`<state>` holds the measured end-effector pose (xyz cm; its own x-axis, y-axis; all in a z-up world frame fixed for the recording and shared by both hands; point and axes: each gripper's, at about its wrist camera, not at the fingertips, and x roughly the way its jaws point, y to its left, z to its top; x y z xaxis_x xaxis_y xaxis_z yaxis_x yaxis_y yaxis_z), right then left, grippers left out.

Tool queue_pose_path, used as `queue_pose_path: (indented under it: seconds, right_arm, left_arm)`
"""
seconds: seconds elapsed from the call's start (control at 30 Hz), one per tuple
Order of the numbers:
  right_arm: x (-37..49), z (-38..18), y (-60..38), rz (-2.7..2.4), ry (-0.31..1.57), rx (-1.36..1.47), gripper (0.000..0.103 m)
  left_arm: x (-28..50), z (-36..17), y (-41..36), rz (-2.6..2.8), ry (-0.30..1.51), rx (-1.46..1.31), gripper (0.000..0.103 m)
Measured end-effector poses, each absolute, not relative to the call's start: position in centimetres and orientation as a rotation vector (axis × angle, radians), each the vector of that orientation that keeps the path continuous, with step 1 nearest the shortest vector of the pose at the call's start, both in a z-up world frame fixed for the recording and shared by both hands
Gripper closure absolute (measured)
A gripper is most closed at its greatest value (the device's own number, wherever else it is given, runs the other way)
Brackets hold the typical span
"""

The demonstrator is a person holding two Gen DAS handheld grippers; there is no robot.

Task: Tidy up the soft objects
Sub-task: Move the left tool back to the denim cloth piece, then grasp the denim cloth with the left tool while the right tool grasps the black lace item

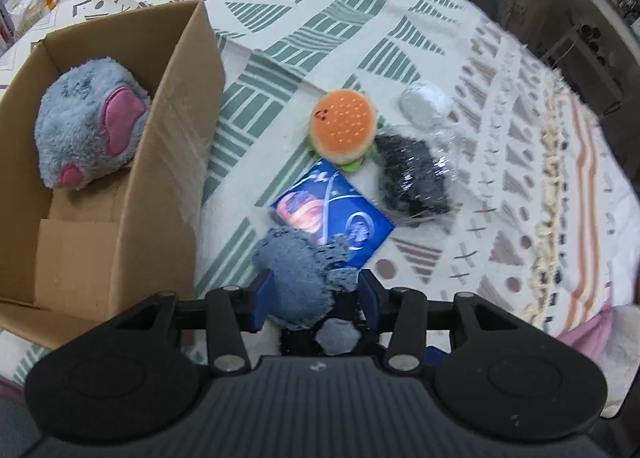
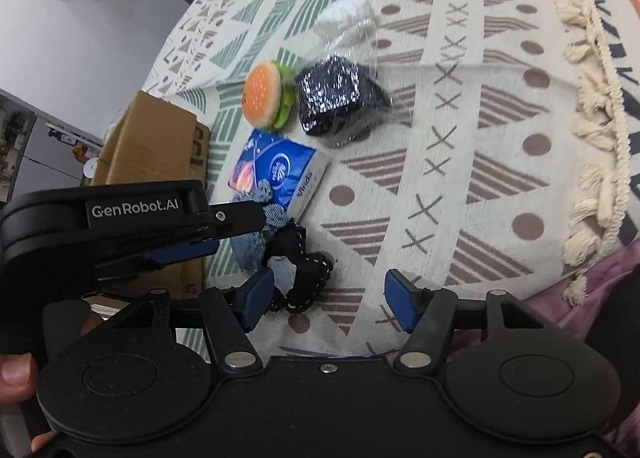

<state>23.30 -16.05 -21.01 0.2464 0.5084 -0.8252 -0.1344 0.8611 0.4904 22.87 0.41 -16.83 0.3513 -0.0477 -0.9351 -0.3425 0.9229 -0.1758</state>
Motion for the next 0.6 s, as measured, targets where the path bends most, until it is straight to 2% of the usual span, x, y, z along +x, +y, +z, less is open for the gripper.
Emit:
queue_pose_path:
  seconds: [0.5, 0.57, 0.6]
  right_arm:
    - [23.8, -22.4, -14.3, 0.451, 1.249, 0.319, 0.043]
    - [23.8, -22.5, -14.1, 0.457, 1.249, 0.313, 0.049]
    - [23.8, -22.6, -13.9, 0.463, 1.252, 0.311, 0.060]
  left_arm:
    - [23.4, -18.7, 0.7, 0.182, 1.230, -0.416, 0.057]
    - [23.4, -18.9, 0.8, 0.178, 1.229, -0.412, 0.057]
    - [23.4, -18.9, 0.8, 0.175, 1.230, -0.411, 0.057]
